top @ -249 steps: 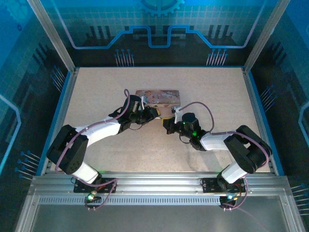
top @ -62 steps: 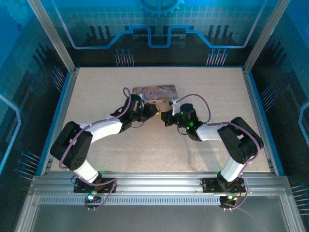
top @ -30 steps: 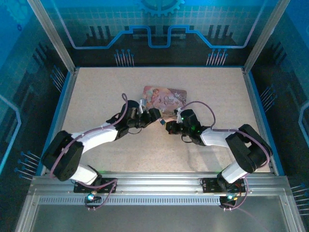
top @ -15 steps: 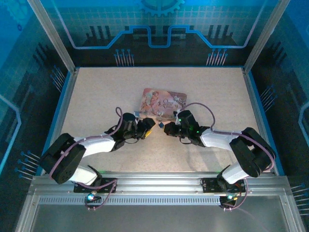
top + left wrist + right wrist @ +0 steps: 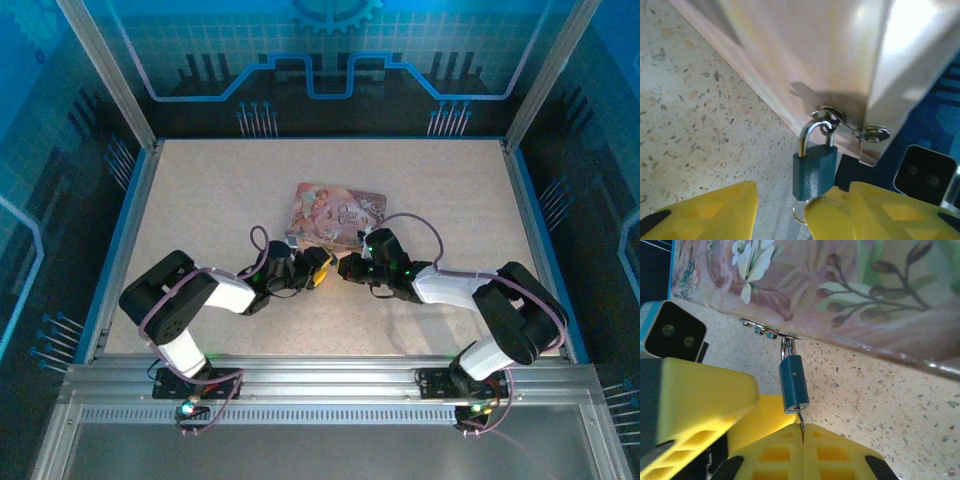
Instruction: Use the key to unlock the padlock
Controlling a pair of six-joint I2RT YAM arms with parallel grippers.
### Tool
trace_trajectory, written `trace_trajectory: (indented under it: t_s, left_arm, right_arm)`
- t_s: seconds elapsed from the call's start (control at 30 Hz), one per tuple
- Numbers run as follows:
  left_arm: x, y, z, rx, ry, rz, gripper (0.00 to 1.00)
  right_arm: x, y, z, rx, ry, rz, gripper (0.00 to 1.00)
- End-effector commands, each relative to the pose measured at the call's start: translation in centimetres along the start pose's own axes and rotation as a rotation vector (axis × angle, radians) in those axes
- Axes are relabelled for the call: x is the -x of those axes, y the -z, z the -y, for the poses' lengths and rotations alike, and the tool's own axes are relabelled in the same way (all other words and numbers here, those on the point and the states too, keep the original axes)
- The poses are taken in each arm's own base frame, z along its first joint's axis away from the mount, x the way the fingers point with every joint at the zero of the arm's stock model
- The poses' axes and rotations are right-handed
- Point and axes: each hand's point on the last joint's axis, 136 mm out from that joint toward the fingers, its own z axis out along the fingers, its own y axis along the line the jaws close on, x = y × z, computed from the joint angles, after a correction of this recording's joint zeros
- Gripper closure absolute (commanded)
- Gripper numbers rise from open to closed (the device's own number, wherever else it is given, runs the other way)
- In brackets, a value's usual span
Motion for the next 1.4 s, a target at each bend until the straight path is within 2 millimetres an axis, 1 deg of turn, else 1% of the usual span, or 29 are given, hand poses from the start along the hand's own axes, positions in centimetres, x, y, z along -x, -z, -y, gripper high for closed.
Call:
trace_trajectory:
  t_s: [0.0, 0.13, 0.3, 0.6, 0.8, 0.93, 1.03, 1.13, 1.17, 1.27, 1.37]
  left_arm:
    - [0.0, -0.4, 1.6, -0.093, 0.024, 0.008, 0.53]
    - [0.0, -1.0, 1.7, -0.1, 0.02, 0.002, 0.58]
    - [0.2, -1.2, 1.6, -0.103, 0.023, 0.01, 0.64]
    - [0.6, -1.4, 1.9, -0.117, 0.019, 0.035, 0.66]
    - [0.9, -1.6, 2.1, -0.121, 0.013, 0.049, 0.75]
    - [1.2, -1.5, 2.5, -0.129, -0.002, 0.063, 0.78]
    - [1.2, -1.3, 2.7, -0.128, -0.02, 0.069, 0.82]
    - [1.3, -1.2, 2.9, -0.12, -0.035, 0.076, 0.87]
    - [1.2, -1.1, 3.0, -0.12, -0.04, 0.075, 0.88]
    - [1.2, -1.1, 3.5, -0.126, -0.048, 0.075, 0.89]
    - [1.2, -1.1, 3.7, -0.122, -0.058, 0.074, 0.89]
  right_arm:
    - [0.2, -0.2, -1.6, 0.038, 0.011, -0.002, 1.0]
    - [0.2, -0.2, -1.6, 0.036, 0.012, -0.004, 1.0]
    - [0.2, -0.2, -1.7, 0.037, 0.008, -0.002, 1.0]
    - [0.0, -0.2, -1.7, 0.036, -0.04, -0.025, 1.0]
    - [-0.1, -0.3, -2.1, 0.055, -0.063, -0.031, 1.0]
    - [0.0, -0.2, -2.4, 0.071, -0.073, -0.028, 1.0]
    - [0.0, 0.2, -2.5, 0.074, -0.066, -0.023, 0.95]
    - [0.0, 0.9, -2.1, 0.061, -0.05, -0.003, 0.81]
    - [0.0, 1.2, -1.9, 0.052, -0.038, 0.002, 0.75]
    - [-0.2, 2.3, -1.0, 0.006, 0.024, 0.002, 0.65]
    - [0.1, 4.1, -0.2, -0.051, 0.131, 0.032, 0.52]
